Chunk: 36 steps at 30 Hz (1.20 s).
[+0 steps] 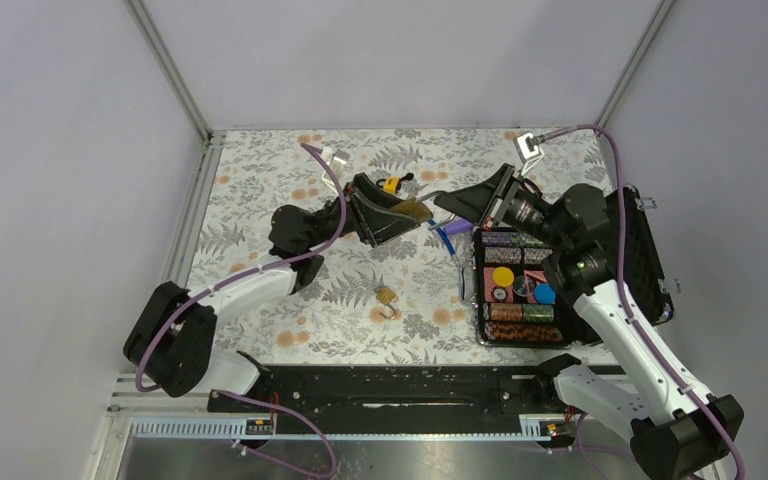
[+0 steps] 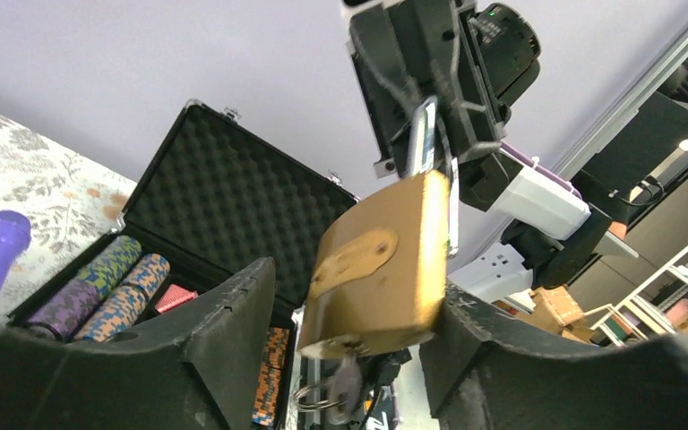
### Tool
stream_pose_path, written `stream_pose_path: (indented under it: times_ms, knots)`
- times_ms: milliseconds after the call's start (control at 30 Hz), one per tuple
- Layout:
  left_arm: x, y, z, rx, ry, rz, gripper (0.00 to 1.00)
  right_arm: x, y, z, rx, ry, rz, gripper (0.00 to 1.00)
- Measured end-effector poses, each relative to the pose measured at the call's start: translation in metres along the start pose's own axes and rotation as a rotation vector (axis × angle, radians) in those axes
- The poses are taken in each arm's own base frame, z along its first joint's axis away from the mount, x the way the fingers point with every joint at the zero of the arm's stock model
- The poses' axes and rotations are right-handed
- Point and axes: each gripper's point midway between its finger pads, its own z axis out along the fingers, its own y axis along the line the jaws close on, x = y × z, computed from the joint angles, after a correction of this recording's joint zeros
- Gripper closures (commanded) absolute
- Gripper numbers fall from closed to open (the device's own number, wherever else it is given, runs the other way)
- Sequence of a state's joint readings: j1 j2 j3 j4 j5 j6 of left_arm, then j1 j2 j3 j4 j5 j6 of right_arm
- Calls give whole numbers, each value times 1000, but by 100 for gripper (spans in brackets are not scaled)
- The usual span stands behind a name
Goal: Lock with the key
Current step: Lock the lock.
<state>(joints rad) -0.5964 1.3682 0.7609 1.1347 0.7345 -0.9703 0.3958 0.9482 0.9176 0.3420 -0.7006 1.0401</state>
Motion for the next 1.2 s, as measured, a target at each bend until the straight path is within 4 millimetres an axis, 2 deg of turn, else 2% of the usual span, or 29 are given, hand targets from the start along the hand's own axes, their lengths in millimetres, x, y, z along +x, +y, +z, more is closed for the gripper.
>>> stream_pose_path:
  times_ms: [200, 267, 400, 633, 700, 767, 833, 900, 1000, 1033, 1100, 1133, 1200]
  knots:
    - [11, 10, 1, 2, 3, -44, 45, -7, 4, 7, -40, -20, 45, 100]
    - [10, 8, 1, 9, -2, -40, 45, -8, 4, 8, -44, -20, 62, 100]
    - [6, 5, 2, 19, -20, -18, 37, -8, 6, 8, -48, -21, 86, 100]
    - [4, 7, 3, -1, -36, 35, 39, -6, -2, 10, -19, -7, 148, 100]
    - [2, 5, 2, -6, -44, 59, 45, -4, -7, 12, -3, -1, 170, 100]
    - [2, 4, 1, -15, -46, 79, 59, -2, -13, 13, 15, 6, 190, 100]
    - [2, 5, 0, -26, -44, 91, 68, -1, -17, 13, 30, 12, 209, 100]
    - [3, 8, 0, -42, -38, 101, 73, 0, -19, 14, 37, 15, 223, 100]
    - [7, 10, 0, -52, -25, 113, 96, -1, -21, 15, 42, 13, 236, 100]
    - [7, 9, 0, -49, -25, 115, 100, -1, -22, 15, 48, 11, 245, 100]
    - [7, 8, 0, -48, -24, 130, 100, -2, -24, 15, 53, 9, 258, 100]
    - [7, 8, 0, -52, -22, 127, 100, -2, -24, 15, 53, 10, 259, 93]
    - [8, 10, 0, -59, -16, 124, 100, -1, -25, 15, 56, 13, 260, 63]
